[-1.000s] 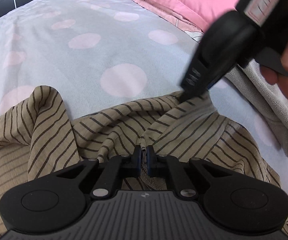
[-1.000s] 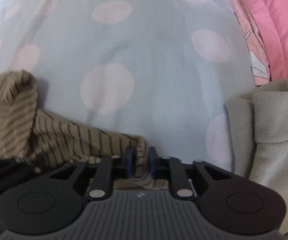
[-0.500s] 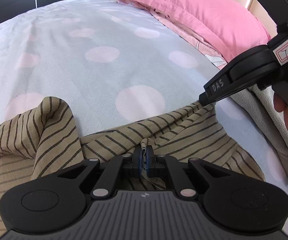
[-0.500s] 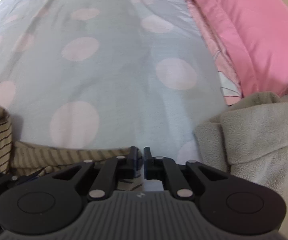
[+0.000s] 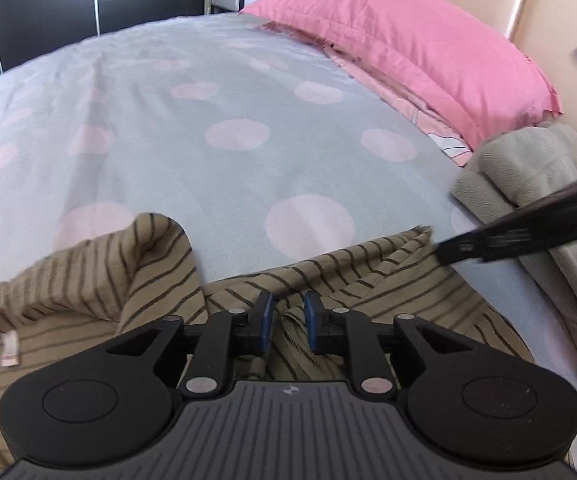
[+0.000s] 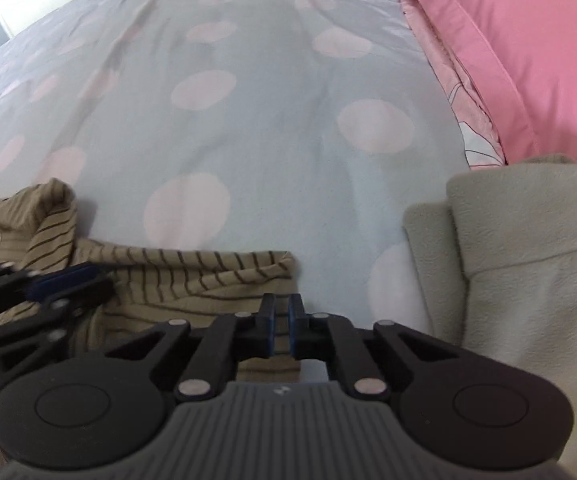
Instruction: Fold clothes
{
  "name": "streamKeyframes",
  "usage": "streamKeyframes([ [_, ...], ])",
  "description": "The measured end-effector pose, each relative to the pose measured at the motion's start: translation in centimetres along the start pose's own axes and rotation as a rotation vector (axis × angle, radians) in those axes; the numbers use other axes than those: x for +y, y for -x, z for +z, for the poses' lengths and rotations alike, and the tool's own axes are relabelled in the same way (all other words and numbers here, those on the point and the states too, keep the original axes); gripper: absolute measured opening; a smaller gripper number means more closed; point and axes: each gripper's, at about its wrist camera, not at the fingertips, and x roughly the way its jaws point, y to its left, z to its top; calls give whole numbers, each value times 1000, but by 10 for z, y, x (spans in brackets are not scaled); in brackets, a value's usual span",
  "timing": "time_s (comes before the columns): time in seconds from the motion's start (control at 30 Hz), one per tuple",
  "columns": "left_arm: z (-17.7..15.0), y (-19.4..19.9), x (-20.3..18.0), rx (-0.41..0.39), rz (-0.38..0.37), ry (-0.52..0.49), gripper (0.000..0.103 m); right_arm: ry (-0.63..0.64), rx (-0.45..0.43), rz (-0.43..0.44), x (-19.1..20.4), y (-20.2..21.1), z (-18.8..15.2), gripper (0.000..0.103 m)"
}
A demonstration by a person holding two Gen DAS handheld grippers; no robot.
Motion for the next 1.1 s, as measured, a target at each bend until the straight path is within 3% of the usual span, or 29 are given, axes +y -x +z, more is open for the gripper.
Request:
streamKeyframes([
  [0.1, -1, 15, 2, 14, 7, -39, 29, -73, 14, -55, -12, -11, -3, 8],
  [0.23, -14, 37, 13, 26, 24, -62, 29, -53, 8, -51, -23, 17, -9, 13],
  [0.47, -46, 71, 34, 70, 78, -48, 36, -43, 37, 151, -9, 72, -64, 13],
  [0.53, -54, 81, 36, 88, 81, -36, 36, -13, 41, 183, 10, 77, -77, 24],
  [0.57, -58, 86, 36, 95, 82, -39, 36, 8, 40, 190, 21, 78, -82, 36],
  [0.63, -64, 95, 34, 105, 82, -59, 37, 73, 34, 163, 41, 77, -89, 41],
  [0.73, -70, 108, 31, 107, 82, -82, 39, 183, 38, 73, 63, 67, -97, 39],
  [0.77, -71, 112, 32, 105, 80, -81, 39, 201, 37, 43, 66, 62, -98, 33],
  [0.8, -72, 115, 32, 103, 79, -79, 40, 207, 34, 23, 67, 58, -99, 5],
  [0.83, -73, 119, 33, 100, 77, -77, 40, 197, 34, 25, 66, 57, -99, 2],
  [0.97, -77, 127, 41, 99, 94, -71, 40, 148, 53, 173, 65, 67, -98, 1],
  [1.03, -81, 130, 48, 103, 110, -51, 40, 129, 97, 173, 68, 56, -99, 2],
  [1.1, -85, 135, 55, 111, 116, -29, 40, 96, 145, 162, 66, 43, -101, 12],
])
